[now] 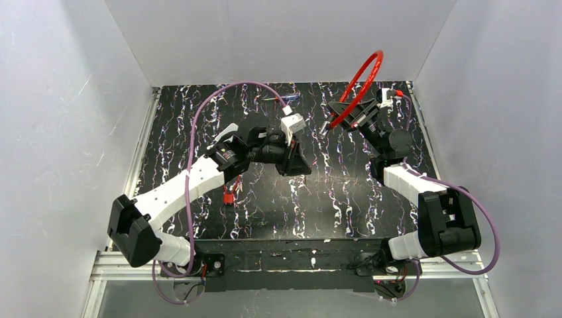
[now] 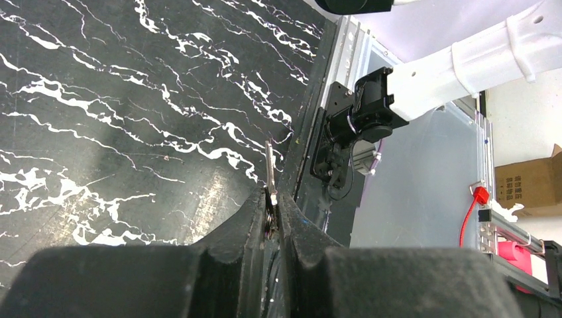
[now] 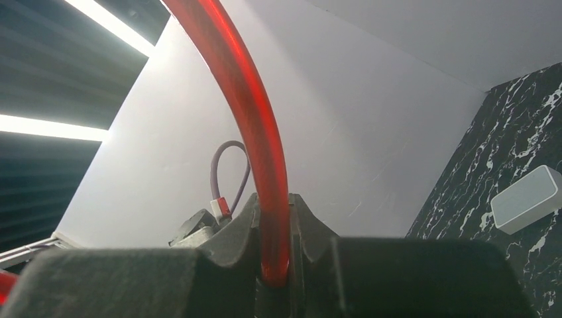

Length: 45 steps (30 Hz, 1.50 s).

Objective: Lock with the key
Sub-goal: Lock the lock, then place the key at the center of the board.

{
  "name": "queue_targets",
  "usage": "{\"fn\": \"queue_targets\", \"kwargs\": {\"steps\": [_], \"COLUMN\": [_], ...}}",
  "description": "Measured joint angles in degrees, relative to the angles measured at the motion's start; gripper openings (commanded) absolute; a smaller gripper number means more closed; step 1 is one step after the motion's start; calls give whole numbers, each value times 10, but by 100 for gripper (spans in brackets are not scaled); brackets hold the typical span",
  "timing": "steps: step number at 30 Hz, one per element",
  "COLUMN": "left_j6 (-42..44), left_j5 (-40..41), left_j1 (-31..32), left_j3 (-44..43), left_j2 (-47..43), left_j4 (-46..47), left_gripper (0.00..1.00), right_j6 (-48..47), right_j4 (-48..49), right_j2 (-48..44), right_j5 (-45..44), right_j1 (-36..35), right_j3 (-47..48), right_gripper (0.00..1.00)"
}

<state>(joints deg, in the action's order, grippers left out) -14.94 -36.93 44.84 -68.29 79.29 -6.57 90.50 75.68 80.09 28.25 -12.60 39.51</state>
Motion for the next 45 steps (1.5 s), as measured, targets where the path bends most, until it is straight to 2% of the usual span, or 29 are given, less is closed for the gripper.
{"fn": "queue_targets", "kwargs": {"steps": [9, 19, 27, 31, 39, 45], "left_j6": [20, 149, 136, 112, 34, -7], "left_j5": [1, 44, 53, 52, 34, 18], "left_j1": [-18, -38, -66, -71, -71, -68], "left_j3": [0, 7, 43, 42, 41, 11], "left_j2": [-19, -35, 30, 64, 183, 252], "left_j4": [-34, -187, -258, -246, -150, -111], "left_gripper": [0, 0, 0, 0, 0, 0], "right_j6": [-40, -118, -183, -204, -220, -221], "right_j4": [-39, -117, -177, -198, -213, -218], "right_j2": [-2, -17, -36, -42, -43, -43], "right_j5": [28, 79, 111, 120, 127, 129], "right_j1": [0, 0, 0, 0, 2, 2], "right_j3": [-1, -15, -23, -29, -29, -29], "right_gripper": [1, 1, 1, 1, 1, 1]}}
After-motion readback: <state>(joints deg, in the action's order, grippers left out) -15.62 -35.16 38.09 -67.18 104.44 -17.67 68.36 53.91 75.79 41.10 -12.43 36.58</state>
